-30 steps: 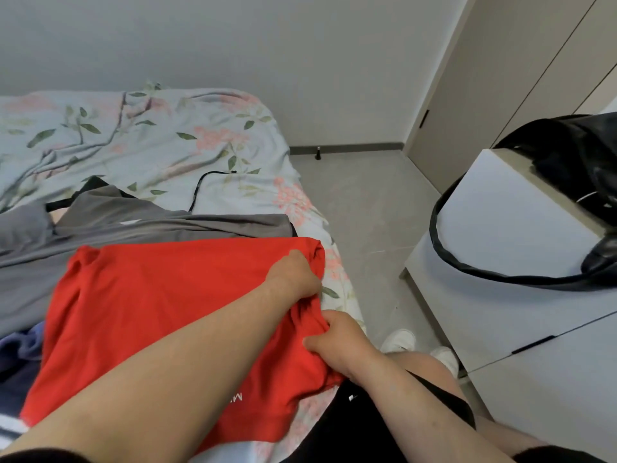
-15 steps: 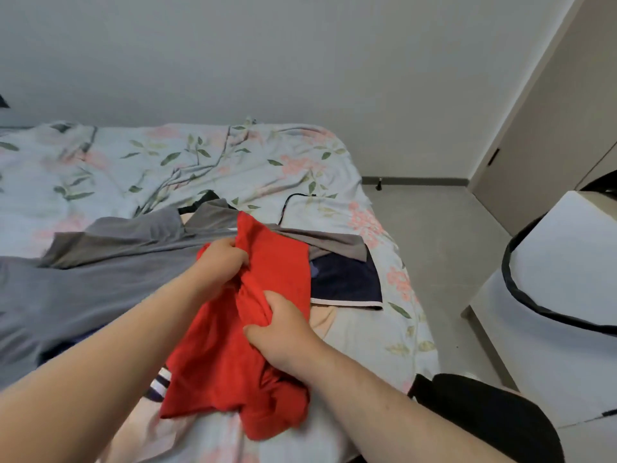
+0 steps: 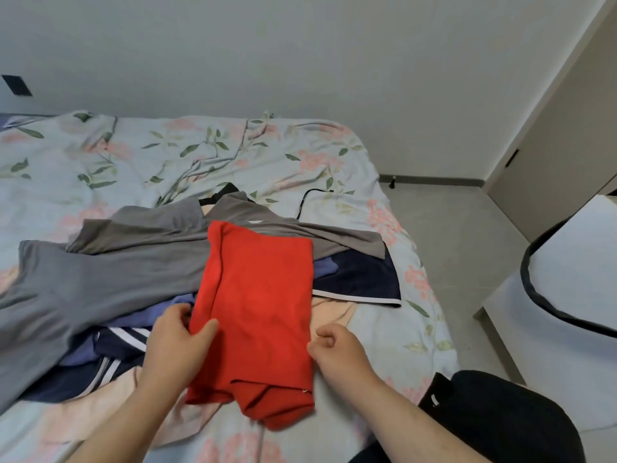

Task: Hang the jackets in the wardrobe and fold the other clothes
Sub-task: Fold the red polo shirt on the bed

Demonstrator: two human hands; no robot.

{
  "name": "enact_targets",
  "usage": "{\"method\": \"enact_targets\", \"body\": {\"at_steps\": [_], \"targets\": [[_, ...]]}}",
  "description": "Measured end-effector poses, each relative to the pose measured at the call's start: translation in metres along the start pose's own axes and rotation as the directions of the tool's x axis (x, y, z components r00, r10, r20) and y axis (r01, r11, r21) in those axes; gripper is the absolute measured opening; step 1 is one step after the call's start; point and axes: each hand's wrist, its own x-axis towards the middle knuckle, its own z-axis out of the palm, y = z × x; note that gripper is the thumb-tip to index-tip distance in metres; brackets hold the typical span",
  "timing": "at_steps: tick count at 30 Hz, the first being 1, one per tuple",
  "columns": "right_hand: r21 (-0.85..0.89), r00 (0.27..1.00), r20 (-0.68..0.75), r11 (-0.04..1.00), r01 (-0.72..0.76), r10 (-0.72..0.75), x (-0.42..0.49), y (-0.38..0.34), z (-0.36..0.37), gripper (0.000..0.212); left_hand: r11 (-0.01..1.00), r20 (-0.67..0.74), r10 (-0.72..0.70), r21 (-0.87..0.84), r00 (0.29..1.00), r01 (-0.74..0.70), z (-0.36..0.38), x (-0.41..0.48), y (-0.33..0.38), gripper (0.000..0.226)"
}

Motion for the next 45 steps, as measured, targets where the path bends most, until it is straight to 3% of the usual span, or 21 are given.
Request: {"method": "enact_targets", "body": {"at_steps": [3,7,11,16,19,21,23,25,27,30,32,34,35,37,39,40,43,44,45], "targets": [[0.031,0.976,0.190,0.993,-0.112,0.105,-0.006,0.010,0.019,0.026,0.974,0.129,-0.147,-0.154,0.981,0.167,0.003,-0.036,-0.021,0.026],[0.084,0.984,0.138,0.989,-0.125,0.113,-0.003,0.005,0.025,0.021,0.893,0.292,-0.246,-0.304,0.924,0.333,0.004,-0.031,-0.023,0.025],[0.134,0.964,0.186,0.967,-0.218,0.192,-0.010,0.012,0.008,0.026,0.825,0.399,-0.324,-0.325,0.858,0.463,0.012,-0.027,-0.016,0.027],[0.158,0.948,0.241,0.956,-0.247,0.205,-0.029,0.016,-0.019,0.019,0.738,0.512,-0.303,-0.408,0.804,0.537,0.015,-0.060,-0.007,0.021],[0.027,0.952,0.242,0.980,-0.198,0.185,-0.050,0.022,-0.037,0.032,0.703,0.516,-0.278,-0.466,0.810,0.538,0.010,-0.097,-0.014,0.030],[-0.052,0.947,0.257,0.981,-0.188,0.195,-0.068,0.027,-0.047,0.044,0.664,0.574,-0.260,-0.477,0.776,0.576,0.003,-0.124,-0.021,0.029],[-0.069,0.930,0.292,0.974,-0.215,0.226,-0.083,0.034,-0.053,0.059,0.624,0.618,-0.257,-0.480,0.742,0.617,-0.005,-0.149,-0.025,0.027],[-0.041,0.930,0.308,0.980,-0.196,0.199,-0.095,0.035,-0.056,0.068,0.611,0.558,-0.292,-0.517,0.777,0.600,-0.011,-0.166,-0.030,0.038],[0.015,0.952,0.276,0.989,-0.144,0.134,-0.101,0.031,-0.059,0.057,0.649,0.462,-0.295,-0.545,0.836,0.530,-0.018,-0.173,-0.032,0.051],[0.146,0.968,0.226,0.978,-0.148,0.113,-0.101,0.024,-0.060,0.028,0.673,0.481,-0.213,-0.559,0.850,0.485,-0.030,-0.168,-0.027,0.036],[0.235,0.969,0.218,0.957,-0.170,0.118,-0.100,0.019,-0.058,0.037,0.564,0.556,-0.207,-0.605,0.805,0.563,-0.034,-0.158,-0.024,0.041],[0.340,0.973,0.219,0.928,-0.151,0.078,-0.097,0.018,-0.059,0.047,0.412,0.637,-0.133,-0.661,0.760,0.626,-0.039,-0.146,-0.023,0.060],[0.379,0.972,0.232,0.918,-0.121,0.033,-0.095,0.019,-0.061,0.050,0.407,0.652,-0.070,-0.672,0.755,0.618,-0.041,-0.141,-0.025,0.068],[0.377,0.965,0.253,0.926,-0.027,-0.074,-0.091,0.022,-0.063,0.053,0.575,0.624,0.052,-0.657,0.780,0.487,-0.042,-0.134,-0.027,0.075],[0.272,0.963,0.233,0.960,0.070,-0.136,-0.086,0.027,-0.063,0.053,0.823,0.513,0.163,-0.542,0.843,0.171,-0.038,-0.131,-0.025,0.068],[0.206,0.965,0.211,0.972,0.109,-0.153,-0.082,0.029,-0.063,0.052,0.889,0.435,0.202,-0.458,0.878,0.022,-0.033,-0.128,-0.025,0.061],[0.025,0.967,0.165,0.980,0.195,-0.197,-0.068,0.027,-0.058,0.037,0.953,0.234,0.289,-0.156,0.928,-0.258,-0.020,-0.119,-0.020,0.033],[-0.008,0.970,0.138,0.979,0.203,-0.200,-0.061,0.025,-0.056,0.027,0.951,0.188,0.304,-0.126,0.934,-0.284,-0.015,-0.114,-0.018,0.013],[-0.009,0.977,0.098,0.981,0.193,-0.191,-0.053,0.023,-0.054,0.016,0.952,0.158,0.299,-0.109,0.941,-0.285,-0.012,-0.108,-0.015,0.018]]}}
